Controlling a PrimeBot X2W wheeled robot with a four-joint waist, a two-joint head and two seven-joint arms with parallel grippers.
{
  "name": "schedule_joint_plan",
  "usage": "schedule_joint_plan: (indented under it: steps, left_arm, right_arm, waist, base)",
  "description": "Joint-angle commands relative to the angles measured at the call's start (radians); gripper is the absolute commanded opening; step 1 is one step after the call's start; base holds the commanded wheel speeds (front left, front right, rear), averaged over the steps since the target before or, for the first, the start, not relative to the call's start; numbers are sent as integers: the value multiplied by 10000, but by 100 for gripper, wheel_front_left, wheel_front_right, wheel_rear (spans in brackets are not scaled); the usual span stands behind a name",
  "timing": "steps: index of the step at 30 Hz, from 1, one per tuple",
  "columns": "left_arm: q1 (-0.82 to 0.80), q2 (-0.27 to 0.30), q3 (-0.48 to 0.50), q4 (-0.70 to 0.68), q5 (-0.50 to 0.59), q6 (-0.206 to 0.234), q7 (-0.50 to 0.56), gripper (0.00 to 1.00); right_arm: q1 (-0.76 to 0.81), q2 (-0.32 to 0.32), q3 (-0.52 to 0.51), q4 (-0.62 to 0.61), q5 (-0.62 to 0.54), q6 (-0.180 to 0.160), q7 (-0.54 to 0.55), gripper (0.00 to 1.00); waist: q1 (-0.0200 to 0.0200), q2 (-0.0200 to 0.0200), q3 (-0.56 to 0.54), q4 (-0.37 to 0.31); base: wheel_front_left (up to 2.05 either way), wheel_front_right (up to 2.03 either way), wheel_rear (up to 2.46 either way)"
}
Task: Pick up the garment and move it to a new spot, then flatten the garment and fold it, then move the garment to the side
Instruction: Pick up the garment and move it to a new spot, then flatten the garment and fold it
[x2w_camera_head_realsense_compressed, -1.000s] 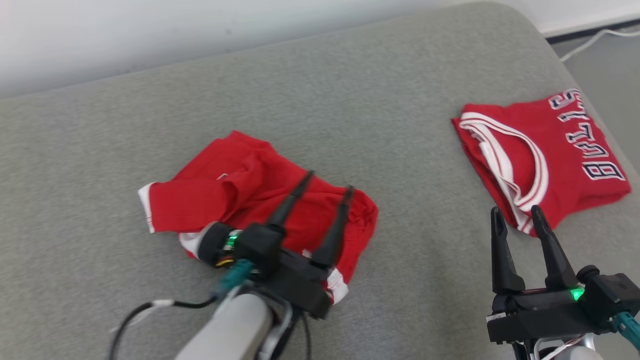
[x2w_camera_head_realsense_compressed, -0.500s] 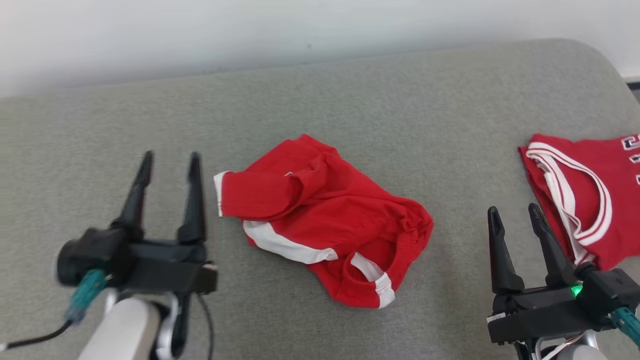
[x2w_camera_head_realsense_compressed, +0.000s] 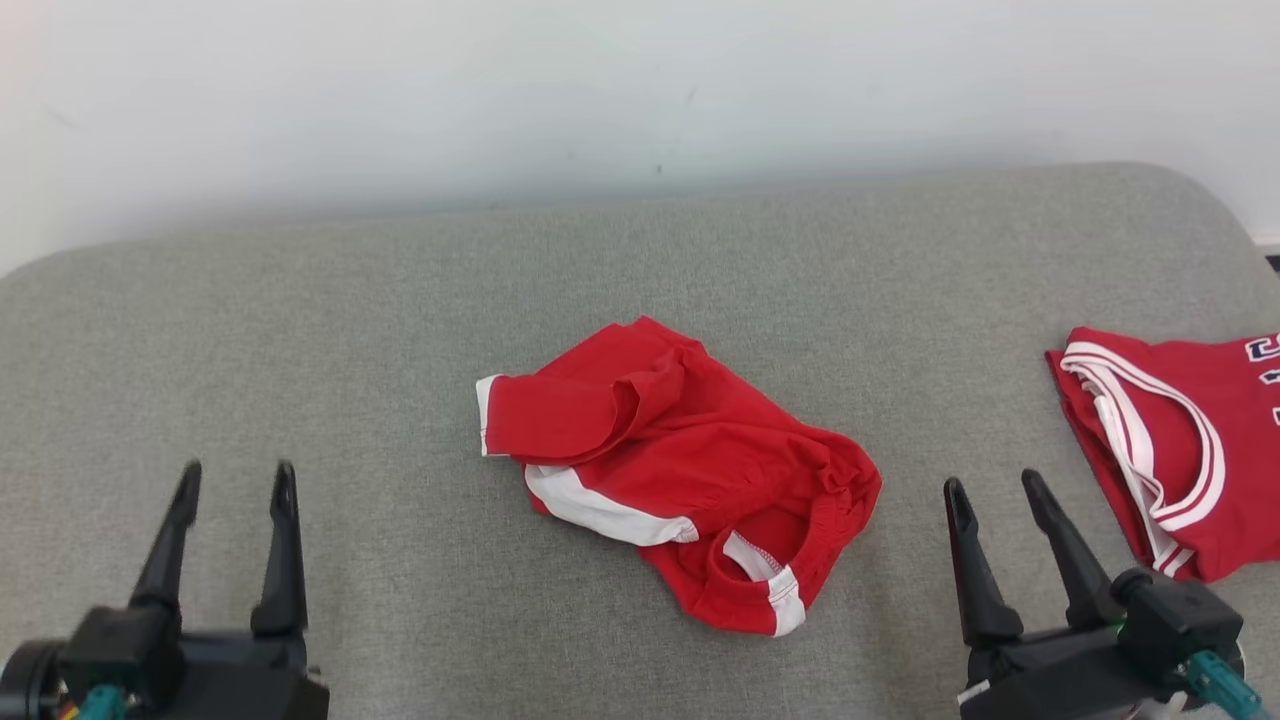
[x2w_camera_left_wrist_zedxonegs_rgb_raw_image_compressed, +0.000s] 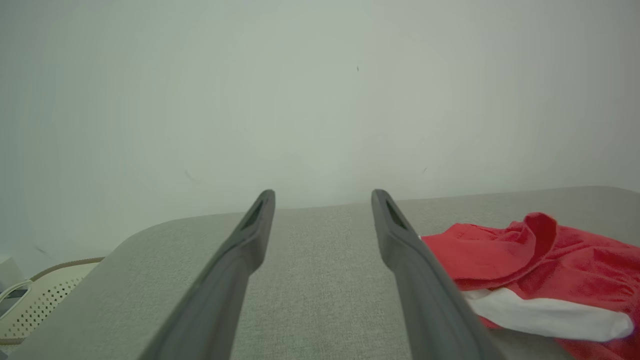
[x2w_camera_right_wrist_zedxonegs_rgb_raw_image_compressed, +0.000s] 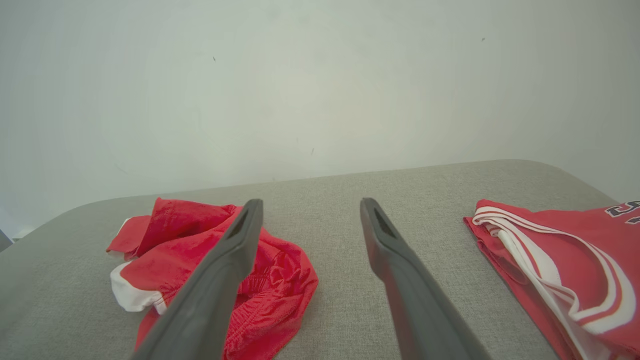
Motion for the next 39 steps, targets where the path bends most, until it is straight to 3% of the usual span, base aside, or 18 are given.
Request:
schedule_joint_plan:
  steps: [1, 21, 35, 39]
  left_arm:
    - [363, 121, -37, 66, 112, -1, -34, 100]
    - [1637, 446, -413, -73, 111, 40, 373, 100]
    - [1225, 282, -523, -58, 25, 64, 268, 100]
    - [746, 232, -775, -51, 58, -194, 382, 100]
  right_arm:
    - [217, -59, 58, 13, 29, -10, 37, 100]
    - [1263, 54, 18, -480, -167, -10, 479, 100]
    - [1180, 83, -66, -611, -113, -10, 555, 100]
    - [1074, 37, -52, -659, -91, -10, 578, 100]
  waist:
    - [1, -1, -211, 26]
    - [1, -1, -813, 26]
    - [1, -1, -671, 200]
    - [1, -1, -523, 204]
  base:
    - [0, 0, 0]
    - [0, 0, 0]
    - [0, 0, 0]
    - [0, 0, 0]
